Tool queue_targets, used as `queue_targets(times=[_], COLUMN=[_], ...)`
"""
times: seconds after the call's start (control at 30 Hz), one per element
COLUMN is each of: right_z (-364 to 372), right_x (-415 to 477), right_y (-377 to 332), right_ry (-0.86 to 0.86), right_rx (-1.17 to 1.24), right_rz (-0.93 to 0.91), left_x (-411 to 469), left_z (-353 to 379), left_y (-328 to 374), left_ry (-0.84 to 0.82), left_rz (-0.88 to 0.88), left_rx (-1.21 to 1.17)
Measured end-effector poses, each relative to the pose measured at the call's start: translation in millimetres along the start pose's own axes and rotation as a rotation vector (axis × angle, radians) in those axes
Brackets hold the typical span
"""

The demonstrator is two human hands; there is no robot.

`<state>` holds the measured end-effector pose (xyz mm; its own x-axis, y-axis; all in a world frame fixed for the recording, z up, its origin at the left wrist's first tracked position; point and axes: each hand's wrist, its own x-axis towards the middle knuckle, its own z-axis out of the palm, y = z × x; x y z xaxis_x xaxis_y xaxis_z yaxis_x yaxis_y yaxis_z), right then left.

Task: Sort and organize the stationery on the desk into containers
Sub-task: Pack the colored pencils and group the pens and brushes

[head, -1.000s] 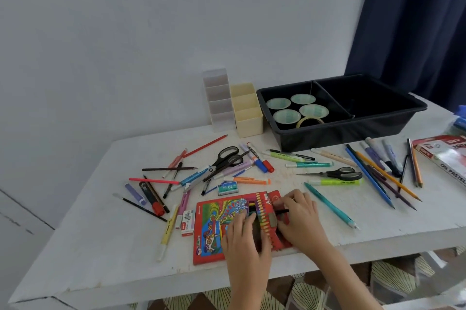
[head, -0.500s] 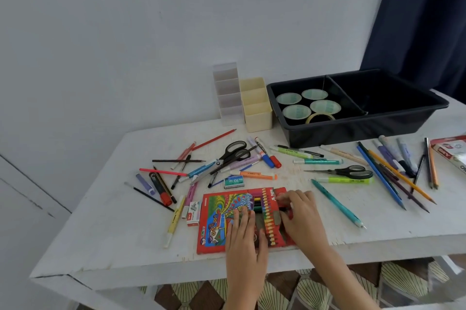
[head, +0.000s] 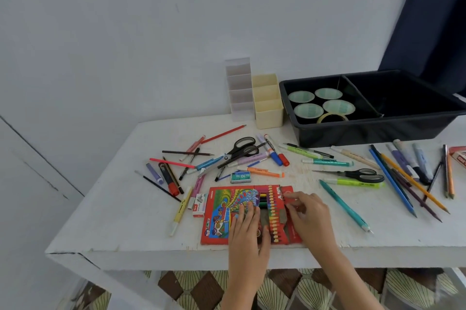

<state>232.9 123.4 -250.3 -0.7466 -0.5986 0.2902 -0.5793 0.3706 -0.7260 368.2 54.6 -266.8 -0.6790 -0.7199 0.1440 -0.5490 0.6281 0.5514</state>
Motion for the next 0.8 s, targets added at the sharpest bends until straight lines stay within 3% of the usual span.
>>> queue_targets(times=[0.13, 0.3, 0.6, 0.8], right_z=[-1, 5, 59, 112], right_x=[-2, 2, 19, 41], right_y=[0, -19, -85, -129], right_ry=[-0.004, -0.027, -0.354, -0.485], right_rx=[0.025, 0.019, 0.14, 0.152], right_rz=[0.046, -0.003, -0.201, -0.251], left_x=[0, 1, 22, 51], left_z=[-6, -18, -70, -110], left_y=[5, 8, -46, -94], left_ry=[-0.022, 0.095, 0.47, 0.563], left_rz=[-0.015, -0.047, -0.175, -0.236], left_rx=[-0.012, -0.169, -0.29, -0.245])
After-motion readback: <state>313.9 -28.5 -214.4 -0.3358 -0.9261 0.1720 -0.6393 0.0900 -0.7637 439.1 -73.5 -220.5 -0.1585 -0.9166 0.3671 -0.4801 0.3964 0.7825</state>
